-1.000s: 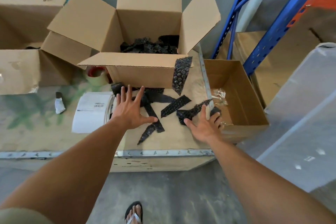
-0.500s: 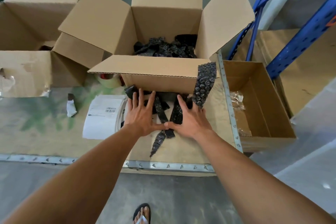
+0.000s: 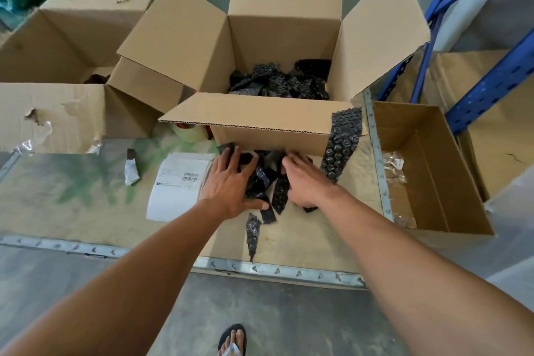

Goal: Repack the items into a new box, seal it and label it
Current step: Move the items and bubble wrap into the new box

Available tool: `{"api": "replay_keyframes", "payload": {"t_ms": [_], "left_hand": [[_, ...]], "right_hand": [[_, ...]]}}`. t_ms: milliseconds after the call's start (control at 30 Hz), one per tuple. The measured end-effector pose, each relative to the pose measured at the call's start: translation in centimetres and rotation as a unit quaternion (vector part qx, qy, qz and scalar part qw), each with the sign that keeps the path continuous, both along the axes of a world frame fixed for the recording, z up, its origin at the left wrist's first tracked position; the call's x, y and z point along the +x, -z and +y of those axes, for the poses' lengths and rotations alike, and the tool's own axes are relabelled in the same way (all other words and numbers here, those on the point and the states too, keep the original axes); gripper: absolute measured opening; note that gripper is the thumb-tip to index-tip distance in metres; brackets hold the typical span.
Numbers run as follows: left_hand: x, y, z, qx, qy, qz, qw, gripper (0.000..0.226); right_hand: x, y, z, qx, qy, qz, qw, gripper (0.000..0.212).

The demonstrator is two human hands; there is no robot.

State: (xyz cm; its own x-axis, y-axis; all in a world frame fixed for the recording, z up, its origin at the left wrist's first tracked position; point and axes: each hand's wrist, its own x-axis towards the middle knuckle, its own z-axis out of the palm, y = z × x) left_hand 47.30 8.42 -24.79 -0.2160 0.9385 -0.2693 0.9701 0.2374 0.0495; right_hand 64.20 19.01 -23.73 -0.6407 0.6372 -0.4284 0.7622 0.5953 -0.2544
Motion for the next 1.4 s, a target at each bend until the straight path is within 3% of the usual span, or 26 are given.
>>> {"api": "replay_keyframes", "payload": {"t_ms": [100,300,367,533,667,767,867,933,1133,1233,1400], "left_hand": [[0.4,0.3,0.1,-0.055,-0.012,-0.072,0.996,0.108],[1.5,-0.4,-0.9,0.016,0.036,-0.060,0.997,0.087],[1.9,-0.9,-0.8,0.030,0.033,-0.074,0.996,0.085],[2.0,-0.8,-0.9,0.034,0.042,-0.087,0.995,0.072],[2.2,-0.5,-2.2,0.045,0.058,-0.150,0.986,0.060],[2.0,-0.5,-3.3,0.060,0.094,-0.098,0.989,0.070],[2.4,-1.2,-4.1,-0.038,0.101,-0.103,0.989,0.106],[2.8,-1.5,-4.3,-0.081,0.104,-0.091,0.987,0.121],[2.5,-2.1,-4.5,-0.050,0.070,-0.055,0.995,0.120],[3.1,-2.1,-4.9,-0.059,0.064,-0.038,0.995,0.104],[3.9,-2.3,-5.8,-0.048,0.028,-0.110,0.992,0.067]], "right_hand": [[-0.4,-0.3,-0.2,-0.018,0.002,-0.003,1.000,0.051],[1.2,-0.9,-0.5,-0.041,0.012,0.007,0.999,0.051],[1.9,-1.1,-0.9,-0.065,0.038,0.022,0.997,0.037],[3.8,-1.0,-1.2,-0.050,0.035,0.042,0.997,0.051],[5.4,-1.3,-2.0,-0.002,0.011,0.019,1.000,0.025],[5.8,-2.5,-2.5,-0.008,0.064,0.084,0.994,0.019],[5.2,-2.5,-2.2,-0.027,0.098,0.141,0.985,0.036],[4.1,-1.7,-2.1,-0.046,0.078,0.104,0.990,0.061],[2.5,-0.9,-2.3,-0.062,-0.050,-0.065,0.995,0.086],[5.4,-0.5,-3.9,-0.040,-0.091,-0.081,0.992,0.083],[9.5,-0.2,-6.1,0.042,-0.100,0.012,0.994,0.051]]}}
